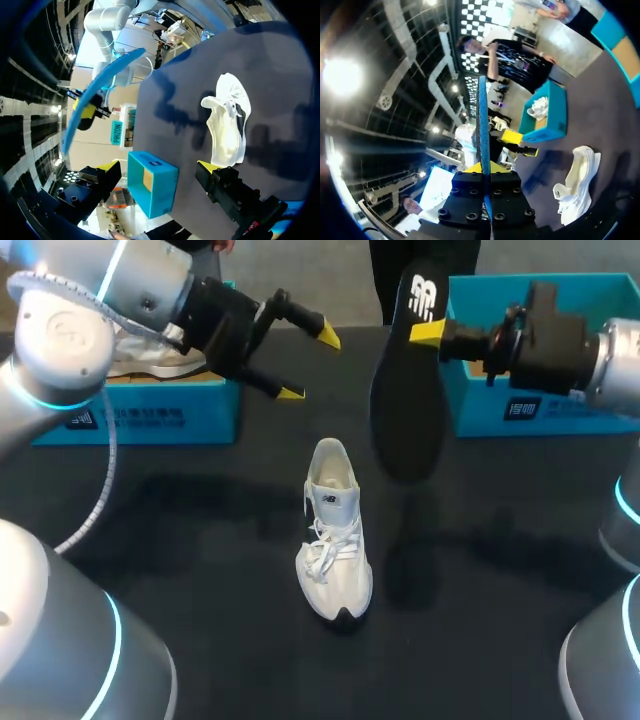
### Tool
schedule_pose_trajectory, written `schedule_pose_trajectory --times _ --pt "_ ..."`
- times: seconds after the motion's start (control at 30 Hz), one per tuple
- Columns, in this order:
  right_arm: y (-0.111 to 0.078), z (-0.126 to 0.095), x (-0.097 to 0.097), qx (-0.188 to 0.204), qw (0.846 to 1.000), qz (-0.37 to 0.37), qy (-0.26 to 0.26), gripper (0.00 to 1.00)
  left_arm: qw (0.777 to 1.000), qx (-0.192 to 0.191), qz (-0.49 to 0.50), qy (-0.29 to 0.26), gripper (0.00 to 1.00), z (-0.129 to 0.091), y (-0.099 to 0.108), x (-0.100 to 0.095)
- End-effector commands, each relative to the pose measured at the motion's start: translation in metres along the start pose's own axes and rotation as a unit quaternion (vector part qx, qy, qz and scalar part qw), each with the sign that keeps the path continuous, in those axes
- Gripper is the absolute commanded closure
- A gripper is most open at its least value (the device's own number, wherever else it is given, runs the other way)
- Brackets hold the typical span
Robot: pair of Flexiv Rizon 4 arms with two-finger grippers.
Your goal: Take the shoe out of the shoebox, open the shoe tongue, remove and reinsert the insole, then place the shoe into the shoebox
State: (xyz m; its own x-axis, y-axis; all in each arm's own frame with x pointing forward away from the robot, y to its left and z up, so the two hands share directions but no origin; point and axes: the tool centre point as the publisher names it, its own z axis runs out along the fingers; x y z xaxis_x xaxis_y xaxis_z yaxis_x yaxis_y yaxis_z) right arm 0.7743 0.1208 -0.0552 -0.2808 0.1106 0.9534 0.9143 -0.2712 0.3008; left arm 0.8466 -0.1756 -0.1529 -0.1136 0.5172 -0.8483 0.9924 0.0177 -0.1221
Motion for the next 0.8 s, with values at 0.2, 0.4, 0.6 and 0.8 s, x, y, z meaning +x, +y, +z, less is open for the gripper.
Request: schedule_pose_trajectory --times 0.2,0.4,0.6,0.8 --pt "0.055 0.005 -0.015 0.057 0.995 0.064 -0.044 1.00 0.993 -0.042 0.019 -0.113 0.00 -0.001 -0.015 -0.005" --pt "0.074 0.015 -0.031 0.063 0.990 0.108 -0.059 1.00 0.982 -0.064 0.036 -0.175 0.00 -0.004 -0.020 -0.015" --pt "0.087 0.029 -0.042 0.059 0.987 0.135 -0.064 1.00 0.973 -0.067 0.041 -0.216 0.00 -0.007 -0.020 -0.026" --pt "0.091 0.038 -0.049 0.067 0.984 0.151 -0.074 1.00 0.967 -0.066 0.063 -0.239 0.00 -0.011 -0.022 -0.037"
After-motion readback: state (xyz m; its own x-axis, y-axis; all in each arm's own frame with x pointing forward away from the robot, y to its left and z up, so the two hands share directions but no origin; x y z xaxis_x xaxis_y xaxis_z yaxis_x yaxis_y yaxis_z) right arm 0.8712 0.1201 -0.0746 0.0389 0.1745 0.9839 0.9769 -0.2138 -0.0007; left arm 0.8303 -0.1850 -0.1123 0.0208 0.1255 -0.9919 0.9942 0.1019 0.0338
